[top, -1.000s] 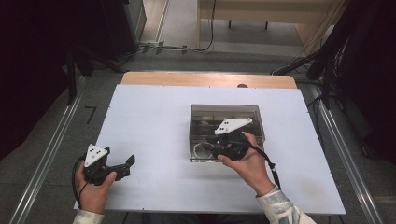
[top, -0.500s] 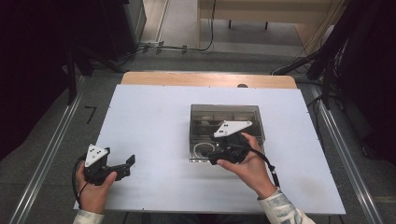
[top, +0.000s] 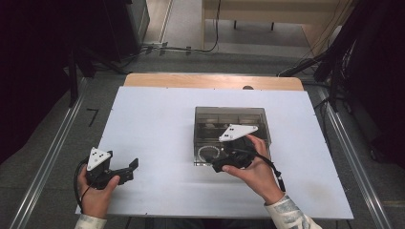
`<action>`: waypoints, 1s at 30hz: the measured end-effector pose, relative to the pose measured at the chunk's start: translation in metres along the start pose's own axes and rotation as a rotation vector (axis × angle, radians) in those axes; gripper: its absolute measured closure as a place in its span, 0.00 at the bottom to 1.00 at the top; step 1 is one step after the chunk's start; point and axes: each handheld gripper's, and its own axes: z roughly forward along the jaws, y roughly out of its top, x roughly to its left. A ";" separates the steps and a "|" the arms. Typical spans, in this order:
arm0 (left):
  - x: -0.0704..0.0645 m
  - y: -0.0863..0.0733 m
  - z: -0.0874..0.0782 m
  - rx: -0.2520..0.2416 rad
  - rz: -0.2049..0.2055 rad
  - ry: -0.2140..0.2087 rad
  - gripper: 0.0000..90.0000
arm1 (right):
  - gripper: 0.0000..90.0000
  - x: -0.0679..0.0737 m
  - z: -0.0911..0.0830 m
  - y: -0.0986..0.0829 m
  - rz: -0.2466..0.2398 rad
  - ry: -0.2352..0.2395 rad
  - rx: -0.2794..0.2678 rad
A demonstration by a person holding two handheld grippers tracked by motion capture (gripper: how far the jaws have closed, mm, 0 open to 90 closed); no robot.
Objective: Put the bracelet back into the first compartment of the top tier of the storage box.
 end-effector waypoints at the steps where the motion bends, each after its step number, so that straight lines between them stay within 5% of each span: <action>1: 0.000 0.000 0.000 0.000 0.000 0.000 0.02 | 0.19 0.000 -0.001 0.000 0.002 -0.004 0.000; 17: 0.000 0.000 0.000 0.000 -0.002 0.001 0.02 | 0.19 -0.008 -0.019 -0.007 0.024 -0.040 -0.021; 30: -0.001 0.000 0.000 0.006 0.004 -0.001 0.02 | 0.19 -0.023 -0.044 -0.032 0.061 -0.082 -0.056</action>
